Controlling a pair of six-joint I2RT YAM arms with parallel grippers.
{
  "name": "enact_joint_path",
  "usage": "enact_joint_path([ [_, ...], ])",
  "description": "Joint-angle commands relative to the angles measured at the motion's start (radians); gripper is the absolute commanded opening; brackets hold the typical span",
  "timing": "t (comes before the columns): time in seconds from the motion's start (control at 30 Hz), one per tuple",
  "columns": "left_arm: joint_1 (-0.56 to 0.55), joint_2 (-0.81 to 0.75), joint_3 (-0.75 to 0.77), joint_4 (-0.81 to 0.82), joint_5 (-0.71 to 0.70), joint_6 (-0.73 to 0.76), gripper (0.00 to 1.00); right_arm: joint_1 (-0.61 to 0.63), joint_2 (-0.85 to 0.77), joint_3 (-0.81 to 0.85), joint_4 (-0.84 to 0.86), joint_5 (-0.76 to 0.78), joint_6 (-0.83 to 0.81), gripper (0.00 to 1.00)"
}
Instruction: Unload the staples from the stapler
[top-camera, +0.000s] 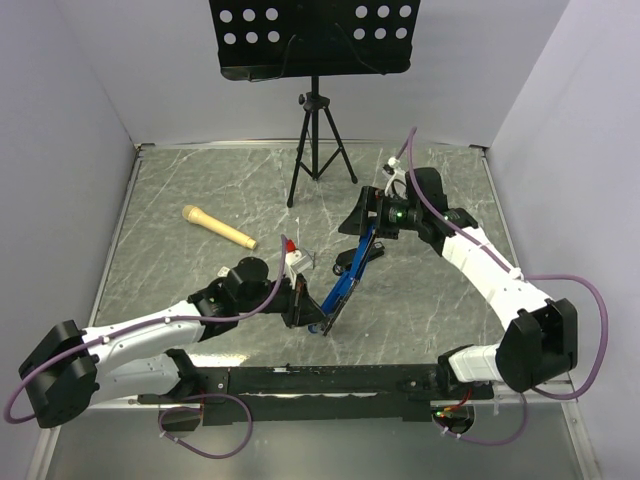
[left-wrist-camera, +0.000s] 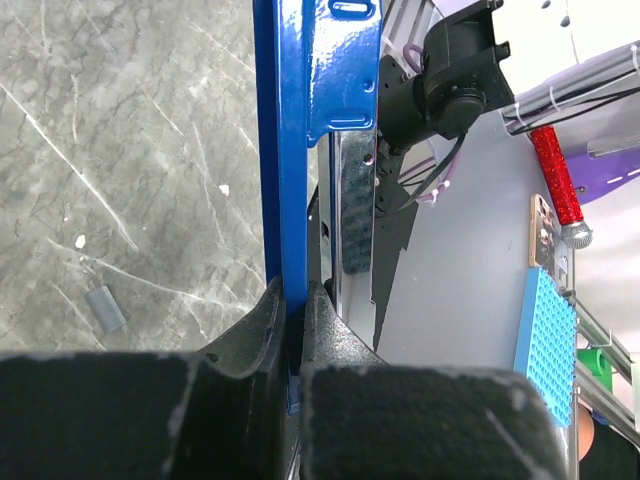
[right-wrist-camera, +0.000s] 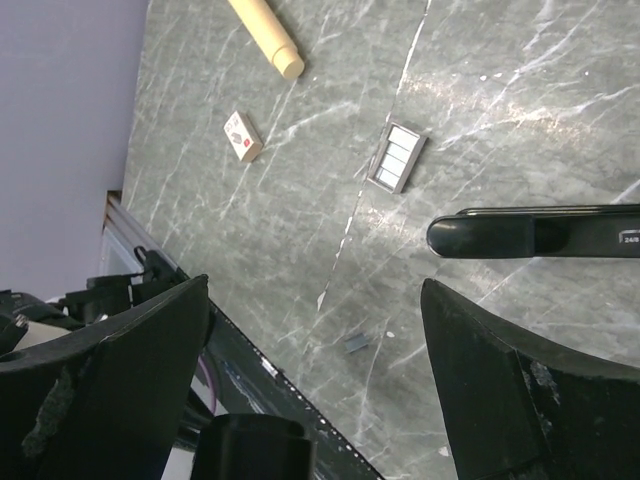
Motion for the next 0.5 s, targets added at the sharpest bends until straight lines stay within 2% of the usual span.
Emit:
enact_joint_path([
  [0.0,0.006,-0.012,0.045,0.105,-0.003,0.010,0.01,-0.005,-0.045,0.056,-0.022,-0.024,-0.008,0.97],
  [0.27,0.057,0.003,0.018,0.216,0.022,-0.116,0.01,-0.007,-0.187,0.038,-0.075,0.047,0.062,1.00],
  [0.47,0.059,0.009,0.053,0.194,-0.024,-0.157,0.01,0.008,-0.284,-0.095,-0.005,0.041,0.131,0.97],
])
